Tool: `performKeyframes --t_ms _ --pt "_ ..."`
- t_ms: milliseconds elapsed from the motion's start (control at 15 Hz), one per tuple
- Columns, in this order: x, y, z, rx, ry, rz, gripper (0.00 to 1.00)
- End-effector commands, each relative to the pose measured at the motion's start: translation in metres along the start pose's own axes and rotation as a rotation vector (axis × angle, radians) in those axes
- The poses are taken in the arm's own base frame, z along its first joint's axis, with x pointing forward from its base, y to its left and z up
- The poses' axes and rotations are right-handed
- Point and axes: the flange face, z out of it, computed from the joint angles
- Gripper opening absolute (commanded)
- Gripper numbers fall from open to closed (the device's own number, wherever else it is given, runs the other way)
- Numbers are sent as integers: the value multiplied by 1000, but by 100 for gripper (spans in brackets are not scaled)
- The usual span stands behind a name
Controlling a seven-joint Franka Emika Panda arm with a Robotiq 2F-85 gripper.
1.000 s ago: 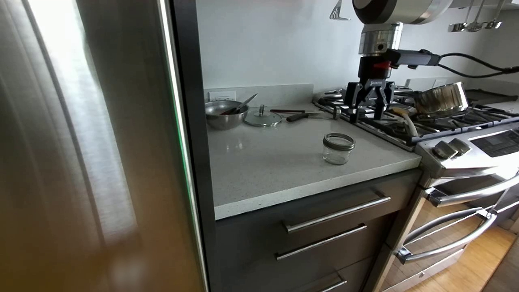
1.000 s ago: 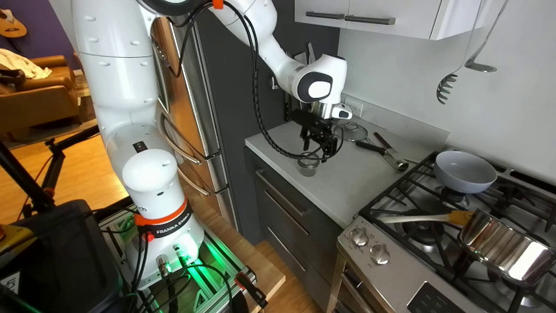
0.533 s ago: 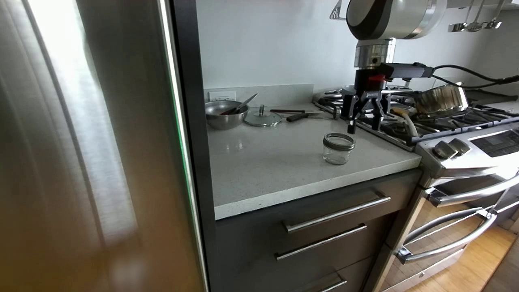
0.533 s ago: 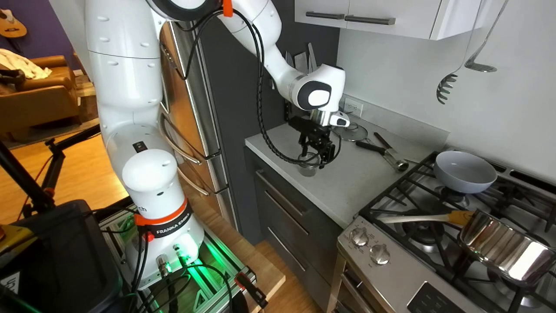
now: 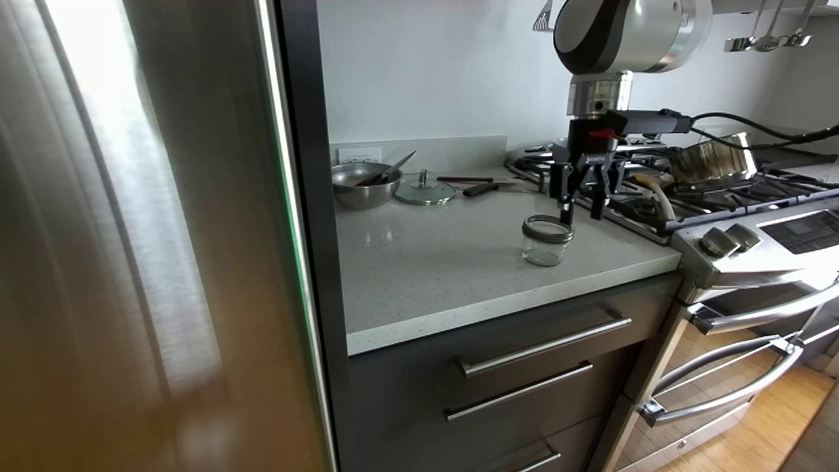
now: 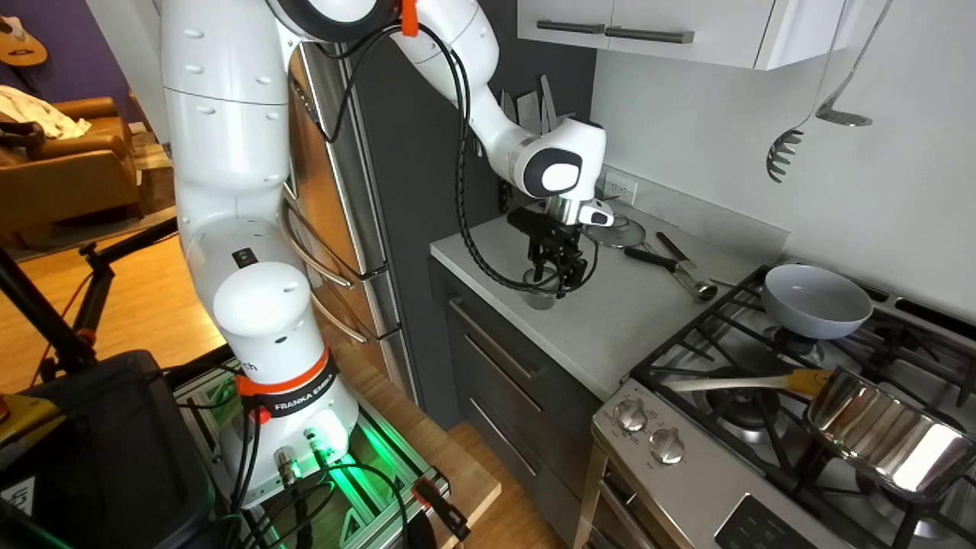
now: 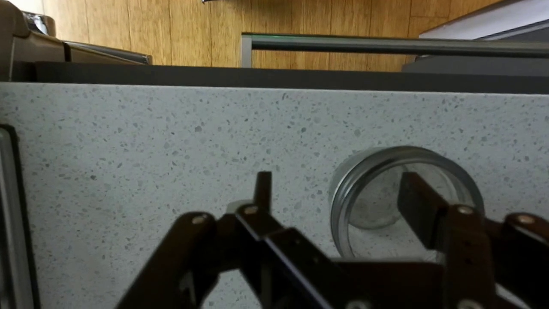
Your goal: Remove the lid from the glass container and put it on the counter
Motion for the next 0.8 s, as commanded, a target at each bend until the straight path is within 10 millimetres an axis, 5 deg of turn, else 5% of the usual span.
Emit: performKeyframes --t_ms 0,133,467,733 --pt "7 2 5 20 17 32 58" --pt "9 2 5 19 22 35 60" --pt "13 -1 8 24 24 41 82" --pt "16 -2 8 28 26 39 56"
